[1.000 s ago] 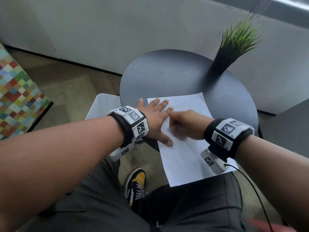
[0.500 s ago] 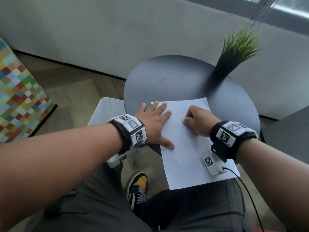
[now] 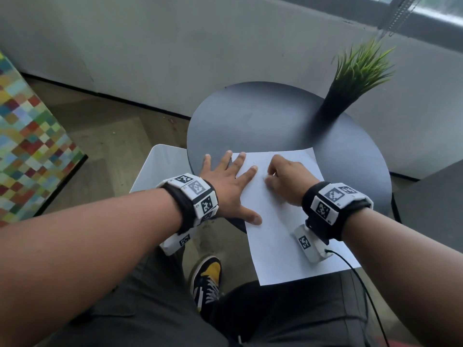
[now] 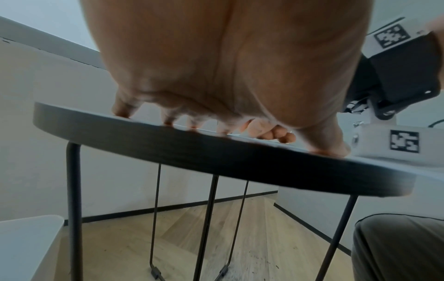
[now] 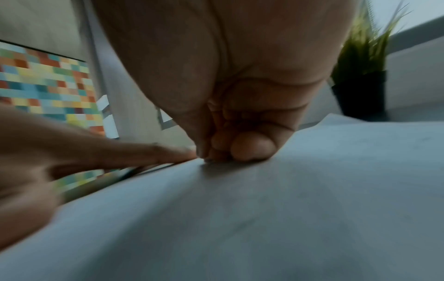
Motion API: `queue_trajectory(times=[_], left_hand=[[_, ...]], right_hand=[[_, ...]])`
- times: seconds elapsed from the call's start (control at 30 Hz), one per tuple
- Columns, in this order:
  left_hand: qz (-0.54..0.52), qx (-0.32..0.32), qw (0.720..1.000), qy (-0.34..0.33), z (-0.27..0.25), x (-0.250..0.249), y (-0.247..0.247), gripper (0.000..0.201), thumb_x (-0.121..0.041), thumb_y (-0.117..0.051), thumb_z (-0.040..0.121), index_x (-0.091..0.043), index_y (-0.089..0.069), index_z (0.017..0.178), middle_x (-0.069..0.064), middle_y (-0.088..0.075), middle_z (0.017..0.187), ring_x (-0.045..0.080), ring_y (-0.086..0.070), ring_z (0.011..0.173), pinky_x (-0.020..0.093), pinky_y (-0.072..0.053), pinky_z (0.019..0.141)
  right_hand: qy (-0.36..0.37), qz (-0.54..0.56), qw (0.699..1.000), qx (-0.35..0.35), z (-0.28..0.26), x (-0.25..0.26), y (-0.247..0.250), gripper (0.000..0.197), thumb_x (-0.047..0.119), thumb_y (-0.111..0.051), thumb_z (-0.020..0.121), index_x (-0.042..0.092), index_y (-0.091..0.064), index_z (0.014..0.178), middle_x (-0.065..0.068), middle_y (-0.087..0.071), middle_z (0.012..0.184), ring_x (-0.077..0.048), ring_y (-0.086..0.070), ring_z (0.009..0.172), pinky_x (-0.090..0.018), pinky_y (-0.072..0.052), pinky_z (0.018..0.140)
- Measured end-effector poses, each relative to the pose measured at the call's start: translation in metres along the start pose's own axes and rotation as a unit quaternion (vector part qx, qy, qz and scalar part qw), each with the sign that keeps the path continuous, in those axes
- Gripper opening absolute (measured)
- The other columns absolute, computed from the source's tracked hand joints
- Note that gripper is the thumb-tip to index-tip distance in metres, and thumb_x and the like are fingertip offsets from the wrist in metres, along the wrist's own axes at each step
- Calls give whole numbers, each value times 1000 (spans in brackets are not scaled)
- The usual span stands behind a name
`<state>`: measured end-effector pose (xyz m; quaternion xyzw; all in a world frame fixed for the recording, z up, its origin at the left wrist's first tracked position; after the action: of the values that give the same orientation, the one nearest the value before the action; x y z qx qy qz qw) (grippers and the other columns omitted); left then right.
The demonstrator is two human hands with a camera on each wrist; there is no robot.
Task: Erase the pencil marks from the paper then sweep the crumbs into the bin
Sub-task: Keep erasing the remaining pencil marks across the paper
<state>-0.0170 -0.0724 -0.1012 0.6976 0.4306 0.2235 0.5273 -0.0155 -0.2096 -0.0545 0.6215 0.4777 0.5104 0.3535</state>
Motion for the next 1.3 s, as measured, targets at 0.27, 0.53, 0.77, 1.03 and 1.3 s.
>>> queue_trajectory(times=[0.27, 0.53, 0.77, 1.03, 1.3], left_hand=[[5, 0, 1000, -2, 0, -1, 1, 129, -103, -31, 52, -36, 12, 153, 3, 22, 162, 29, 23, 148, 71, 6, 110], [5, -5, 1000, 0, 2, -1, 1, 129, -103, -33, 52, -36, 11, 153, 3, 23, 162, 29, 22, 148, 72, 5, 109], [-3, 8, 1000, -2, 1, 0, 1, 133, -103, -36, 49, -37, 12, 153, 2, 26, 161, 30, 24, 148, 72, 6, 109], [-11, 9, 1000, -2, 1, 0, -1, 134, -103, -38, 47, -38, 12, 153, 1, 26, 161, 29, 25, 147, 72, 8, 108], [-26, -4, 999, 26, -1, 11, 6, 128, -100, -33, 58, -28, 6, 156, -1, 20, 163, 25, 20, 150, 65, 4, 115]], right_hand=[[10, -59, 998, -5, -1, -1, 7, 9, 25, -50, 91, 16, -50, 93, -4, -60, 83, -28, -55, 81, -32, -41, 66], [97, -31, 994, 40, -8, 16, -3, 4, 21, -53, 89, 20, -54, 93, 0, -61, 80, -27, -57, 80, -31, -43, 68], [216, -32, 966, 141, -30, 38, -25, 8, 15, -56, 87, 21, -57, 93, 2, -66, 81, -22, -60, 77, -31, -47, 70], [229, -37, 963, 139, -34, 48, -27, 13, 13, -57, 87, 24, -51, 91, 7, -61, 78, -17, -55, 73, -20, -43, 64], [20, 8, 998, 54, -3, -3, -6, 14, 34, -57, 92, 21, -55, 94, 1, -62, 88, -19, -56, 81, -25, -40, 61]])
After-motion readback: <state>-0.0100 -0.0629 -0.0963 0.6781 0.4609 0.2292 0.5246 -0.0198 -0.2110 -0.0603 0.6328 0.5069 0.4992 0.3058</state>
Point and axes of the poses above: each hand's wrist, its own z-axis towards the middle knuckle, its own y-axis out of the back of the hand, x = y × z, the point moved 7 cm from there along z, towards the middle knuckle
